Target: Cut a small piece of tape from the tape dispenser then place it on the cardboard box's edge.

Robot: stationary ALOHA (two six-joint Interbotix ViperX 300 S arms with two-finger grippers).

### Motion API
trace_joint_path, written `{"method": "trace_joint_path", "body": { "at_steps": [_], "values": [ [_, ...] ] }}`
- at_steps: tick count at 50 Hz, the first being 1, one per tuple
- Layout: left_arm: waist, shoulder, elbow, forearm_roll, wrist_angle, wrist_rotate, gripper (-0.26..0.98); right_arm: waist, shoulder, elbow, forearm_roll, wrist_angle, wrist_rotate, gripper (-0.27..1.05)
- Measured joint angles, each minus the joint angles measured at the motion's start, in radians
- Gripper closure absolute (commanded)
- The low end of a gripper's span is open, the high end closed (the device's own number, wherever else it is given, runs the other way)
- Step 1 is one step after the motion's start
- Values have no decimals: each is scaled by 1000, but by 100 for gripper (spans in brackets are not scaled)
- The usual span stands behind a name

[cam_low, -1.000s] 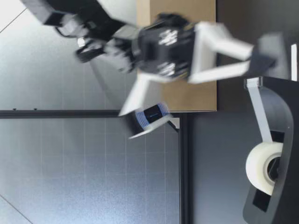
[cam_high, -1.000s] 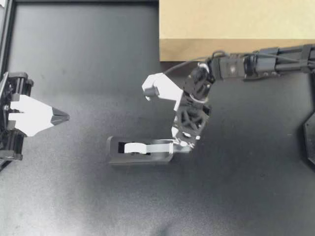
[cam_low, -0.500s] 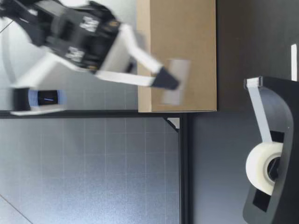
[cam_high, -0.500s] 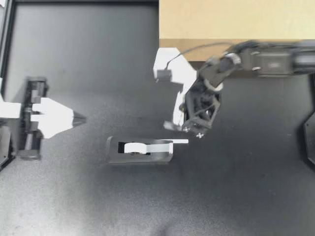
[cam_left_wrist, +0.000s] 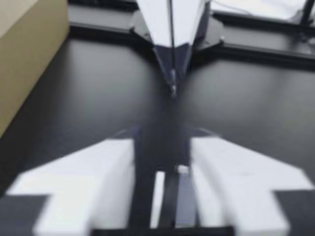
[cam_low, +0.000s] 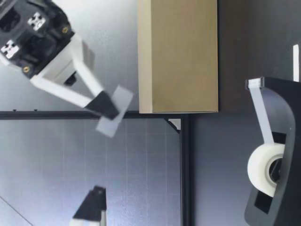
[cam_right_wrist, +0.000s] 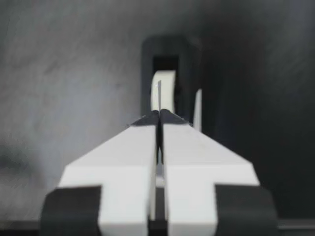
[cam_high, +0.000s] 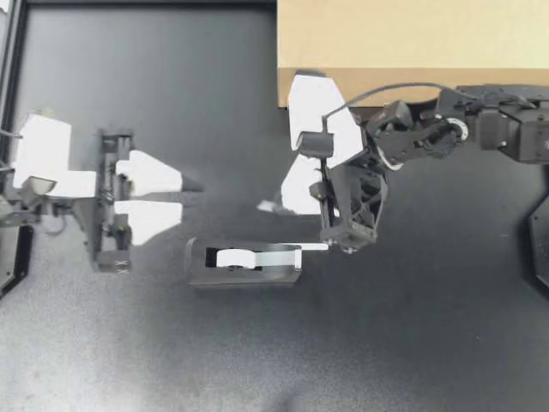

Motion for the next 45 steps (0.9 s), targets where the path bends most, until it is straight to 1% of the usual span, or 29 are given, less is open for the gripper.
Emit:
{"method": "trace_joint_path", "body": {
  "at_steps": [2,10,19,27,39,42,45],
  "values": [
    [0,15,-12,0,-2,-5,27,2,0,-6,-8,-17,0,87],
    [0,81,-54,0,-40,-23,27,8,3,-34,-29,-40,0,87],
    [0,140,-71,0,-112,-25,27,11,28,-60,-35,-41,-2,87],
    [2,149,-75,-2,-143,-25,27,11,44,-71,-40,-41,-2,87],
    [0,152,-75,0,-146,-26,27,12,52,-80,-41,-41,-2,87],
    [0,150,-77,0,-147,-28,30,11,55,-81,-41,-41,-2,87],
    [0,152,-78,0,-152,-28,39,11,55,-81,-43,-41,-2,87]
  ]
}}
